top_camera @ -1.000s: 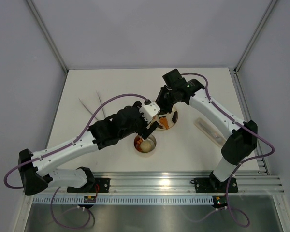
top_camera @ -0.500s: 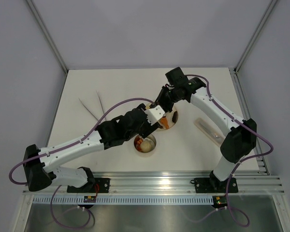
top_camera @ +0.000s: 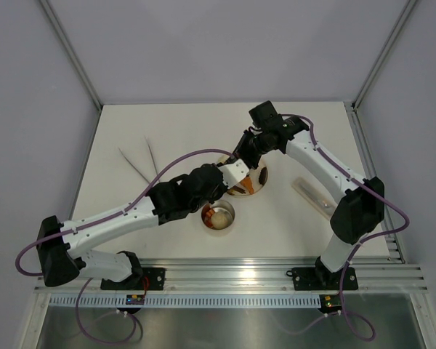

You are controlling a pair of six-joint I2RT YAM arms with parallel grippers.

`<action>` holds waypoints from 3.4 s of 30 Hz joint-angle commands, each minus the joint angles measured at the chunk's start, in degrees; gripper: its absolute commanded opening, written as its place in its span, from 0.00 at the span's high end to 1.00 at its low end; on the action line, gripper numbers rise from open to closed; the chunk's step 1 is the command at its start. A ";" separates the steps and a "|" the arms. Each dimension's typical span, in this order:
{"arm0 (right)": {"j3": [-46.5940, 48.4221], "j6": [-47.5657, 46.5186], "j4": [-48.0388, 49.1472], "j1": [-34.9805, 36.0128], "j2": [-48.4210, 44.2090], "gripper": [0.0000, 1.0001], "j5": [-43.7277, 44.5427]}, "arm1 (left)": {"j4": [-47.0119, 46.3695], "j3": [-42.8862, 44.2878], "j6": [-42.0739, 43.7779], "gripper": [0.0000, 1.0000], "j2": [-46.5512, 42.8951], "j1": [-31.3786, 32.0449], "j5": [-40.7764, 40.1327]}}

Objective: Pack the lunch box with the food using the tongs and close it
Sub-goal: Pick up the box lid from the center of the board, then close the box lid on the packing box.

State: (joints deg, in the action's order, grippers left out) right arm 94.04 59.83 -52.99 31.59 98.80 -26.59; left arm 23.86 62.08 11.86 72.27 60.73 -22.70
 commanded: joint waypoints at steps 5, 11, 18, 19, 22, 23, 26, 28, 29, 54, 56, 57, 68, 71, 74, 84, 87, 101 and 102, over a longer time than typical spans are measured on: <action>-0.79 -0.07 2.72 -0.83 -2.38 0.98 -2.77 | -0.04 1.72 0.27 1.00 -0.29 0.18 -0.59; -2.89 -1.39 5.61 -1.10 -4.75 0.71 -1.02 | -0.83 0.76 -0.17 1.00 -1.34 0.18 -1.47; -6.32 -0.94 7.82 -2.24 -8.54 0.24 2.85 | -2.59 -0.30 -0.70 1.00 -2.22 0.09 -4.98; -6.93 -0.95 8.08 -2.41 -9.41 0.22 3.03 | -2.59 -0.47 -0.96 1.00 -2.22 0.09 -5.07; -8.43 -1.03 8.70 -3.11 -10.47 0.20 3.65 | -3.64 -1.09 -1.40 1.00 -2.75 0.09 -5.60; -8.52 -1.03 8.52 -3.38 -11.00 0.20 4.17 | -3.73 -1.00 -1.92 1.00 -2.92 0.00 -5.60; -9.40 -3.22 6.94 -5.13 -12.40 0.19 6.19 | -2.24 0.39 -4.64 1.00 -3.36 -1.57 -3.07; -10.27 -4.28 4.84 -7.15 -14.24 0.19 7.95 | 1.27 1.89 -7.72 1.00 -3.45 -4.55 2.11; -10.89 -5.33 4.57 -8.12 -14.86 0.19 9.35 | 3.19 3.20 -8.77 1.00 -3.63 -5.96 4.39; -18.98 -13.95 -0.18 -14.28 -26.29 0.16 26.33 | 3.48 3.13 -27.48 1.00 -6.36 -32.85 62.13; -19.33 -14.39 -0.27 -14.28 -26.65 0.16 27.90 | 0.95 1.12 -29.86 1.00 -5.22 -34.88 69.50; -19.68 -14.74 -0.44 -14.28 -26.82 0.16 28.52 | -0.29 0.50 -31.62 1.00 -4.43 -36.02 71.28; -23.20 -17.56 0.61 -14.19 -28.76 0.16 29.31 | -4.69 -7.67 -38.83 1.00 -3.80 -36.74 76.66; -23.90 -17.91 1.05 -14.28 -28.93 0.16 29.31 | -7.94 -11.36 -41.47 1.00 -4.68 -36.82 78.24; -24.17 -18.00 1.49 -14.28 -28.67 0.16 28.70 | -13.38 -14.97 -45.51 1.00 -4.86 -37.09 80.70; -24.60 -18.44 1.93 -14.28 -28.49 0.16 28.35 | -23.41 -21.04 -51.41 1.00 -1.17 -38.40 81.59; -24.87 -18.35 2.01 -14.28 -28.49 0.16 28.26 | -27.01 -22.88 -52.98 1.00 0.68 -38.93 81.59; -25.40 -18.35 2.10 -14.28 -28.40 0.16 28.35 | -28.86 -25.43 -52.72 1.00 6.39 -39.99 79.04; -25.48 -18.35 2.10 -14.28 -28.32 0.16 28.35 | -29.48 -25.61 -53.25 1.00 6.74 -39.99 79.21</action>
State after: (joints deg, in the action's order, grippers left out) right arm 68.64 42.17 -52.14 17.30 71.24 0.95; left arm -1.28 36.99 -40.91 78.19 21.04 56.10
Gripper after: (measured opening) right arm 0.841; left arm 0.259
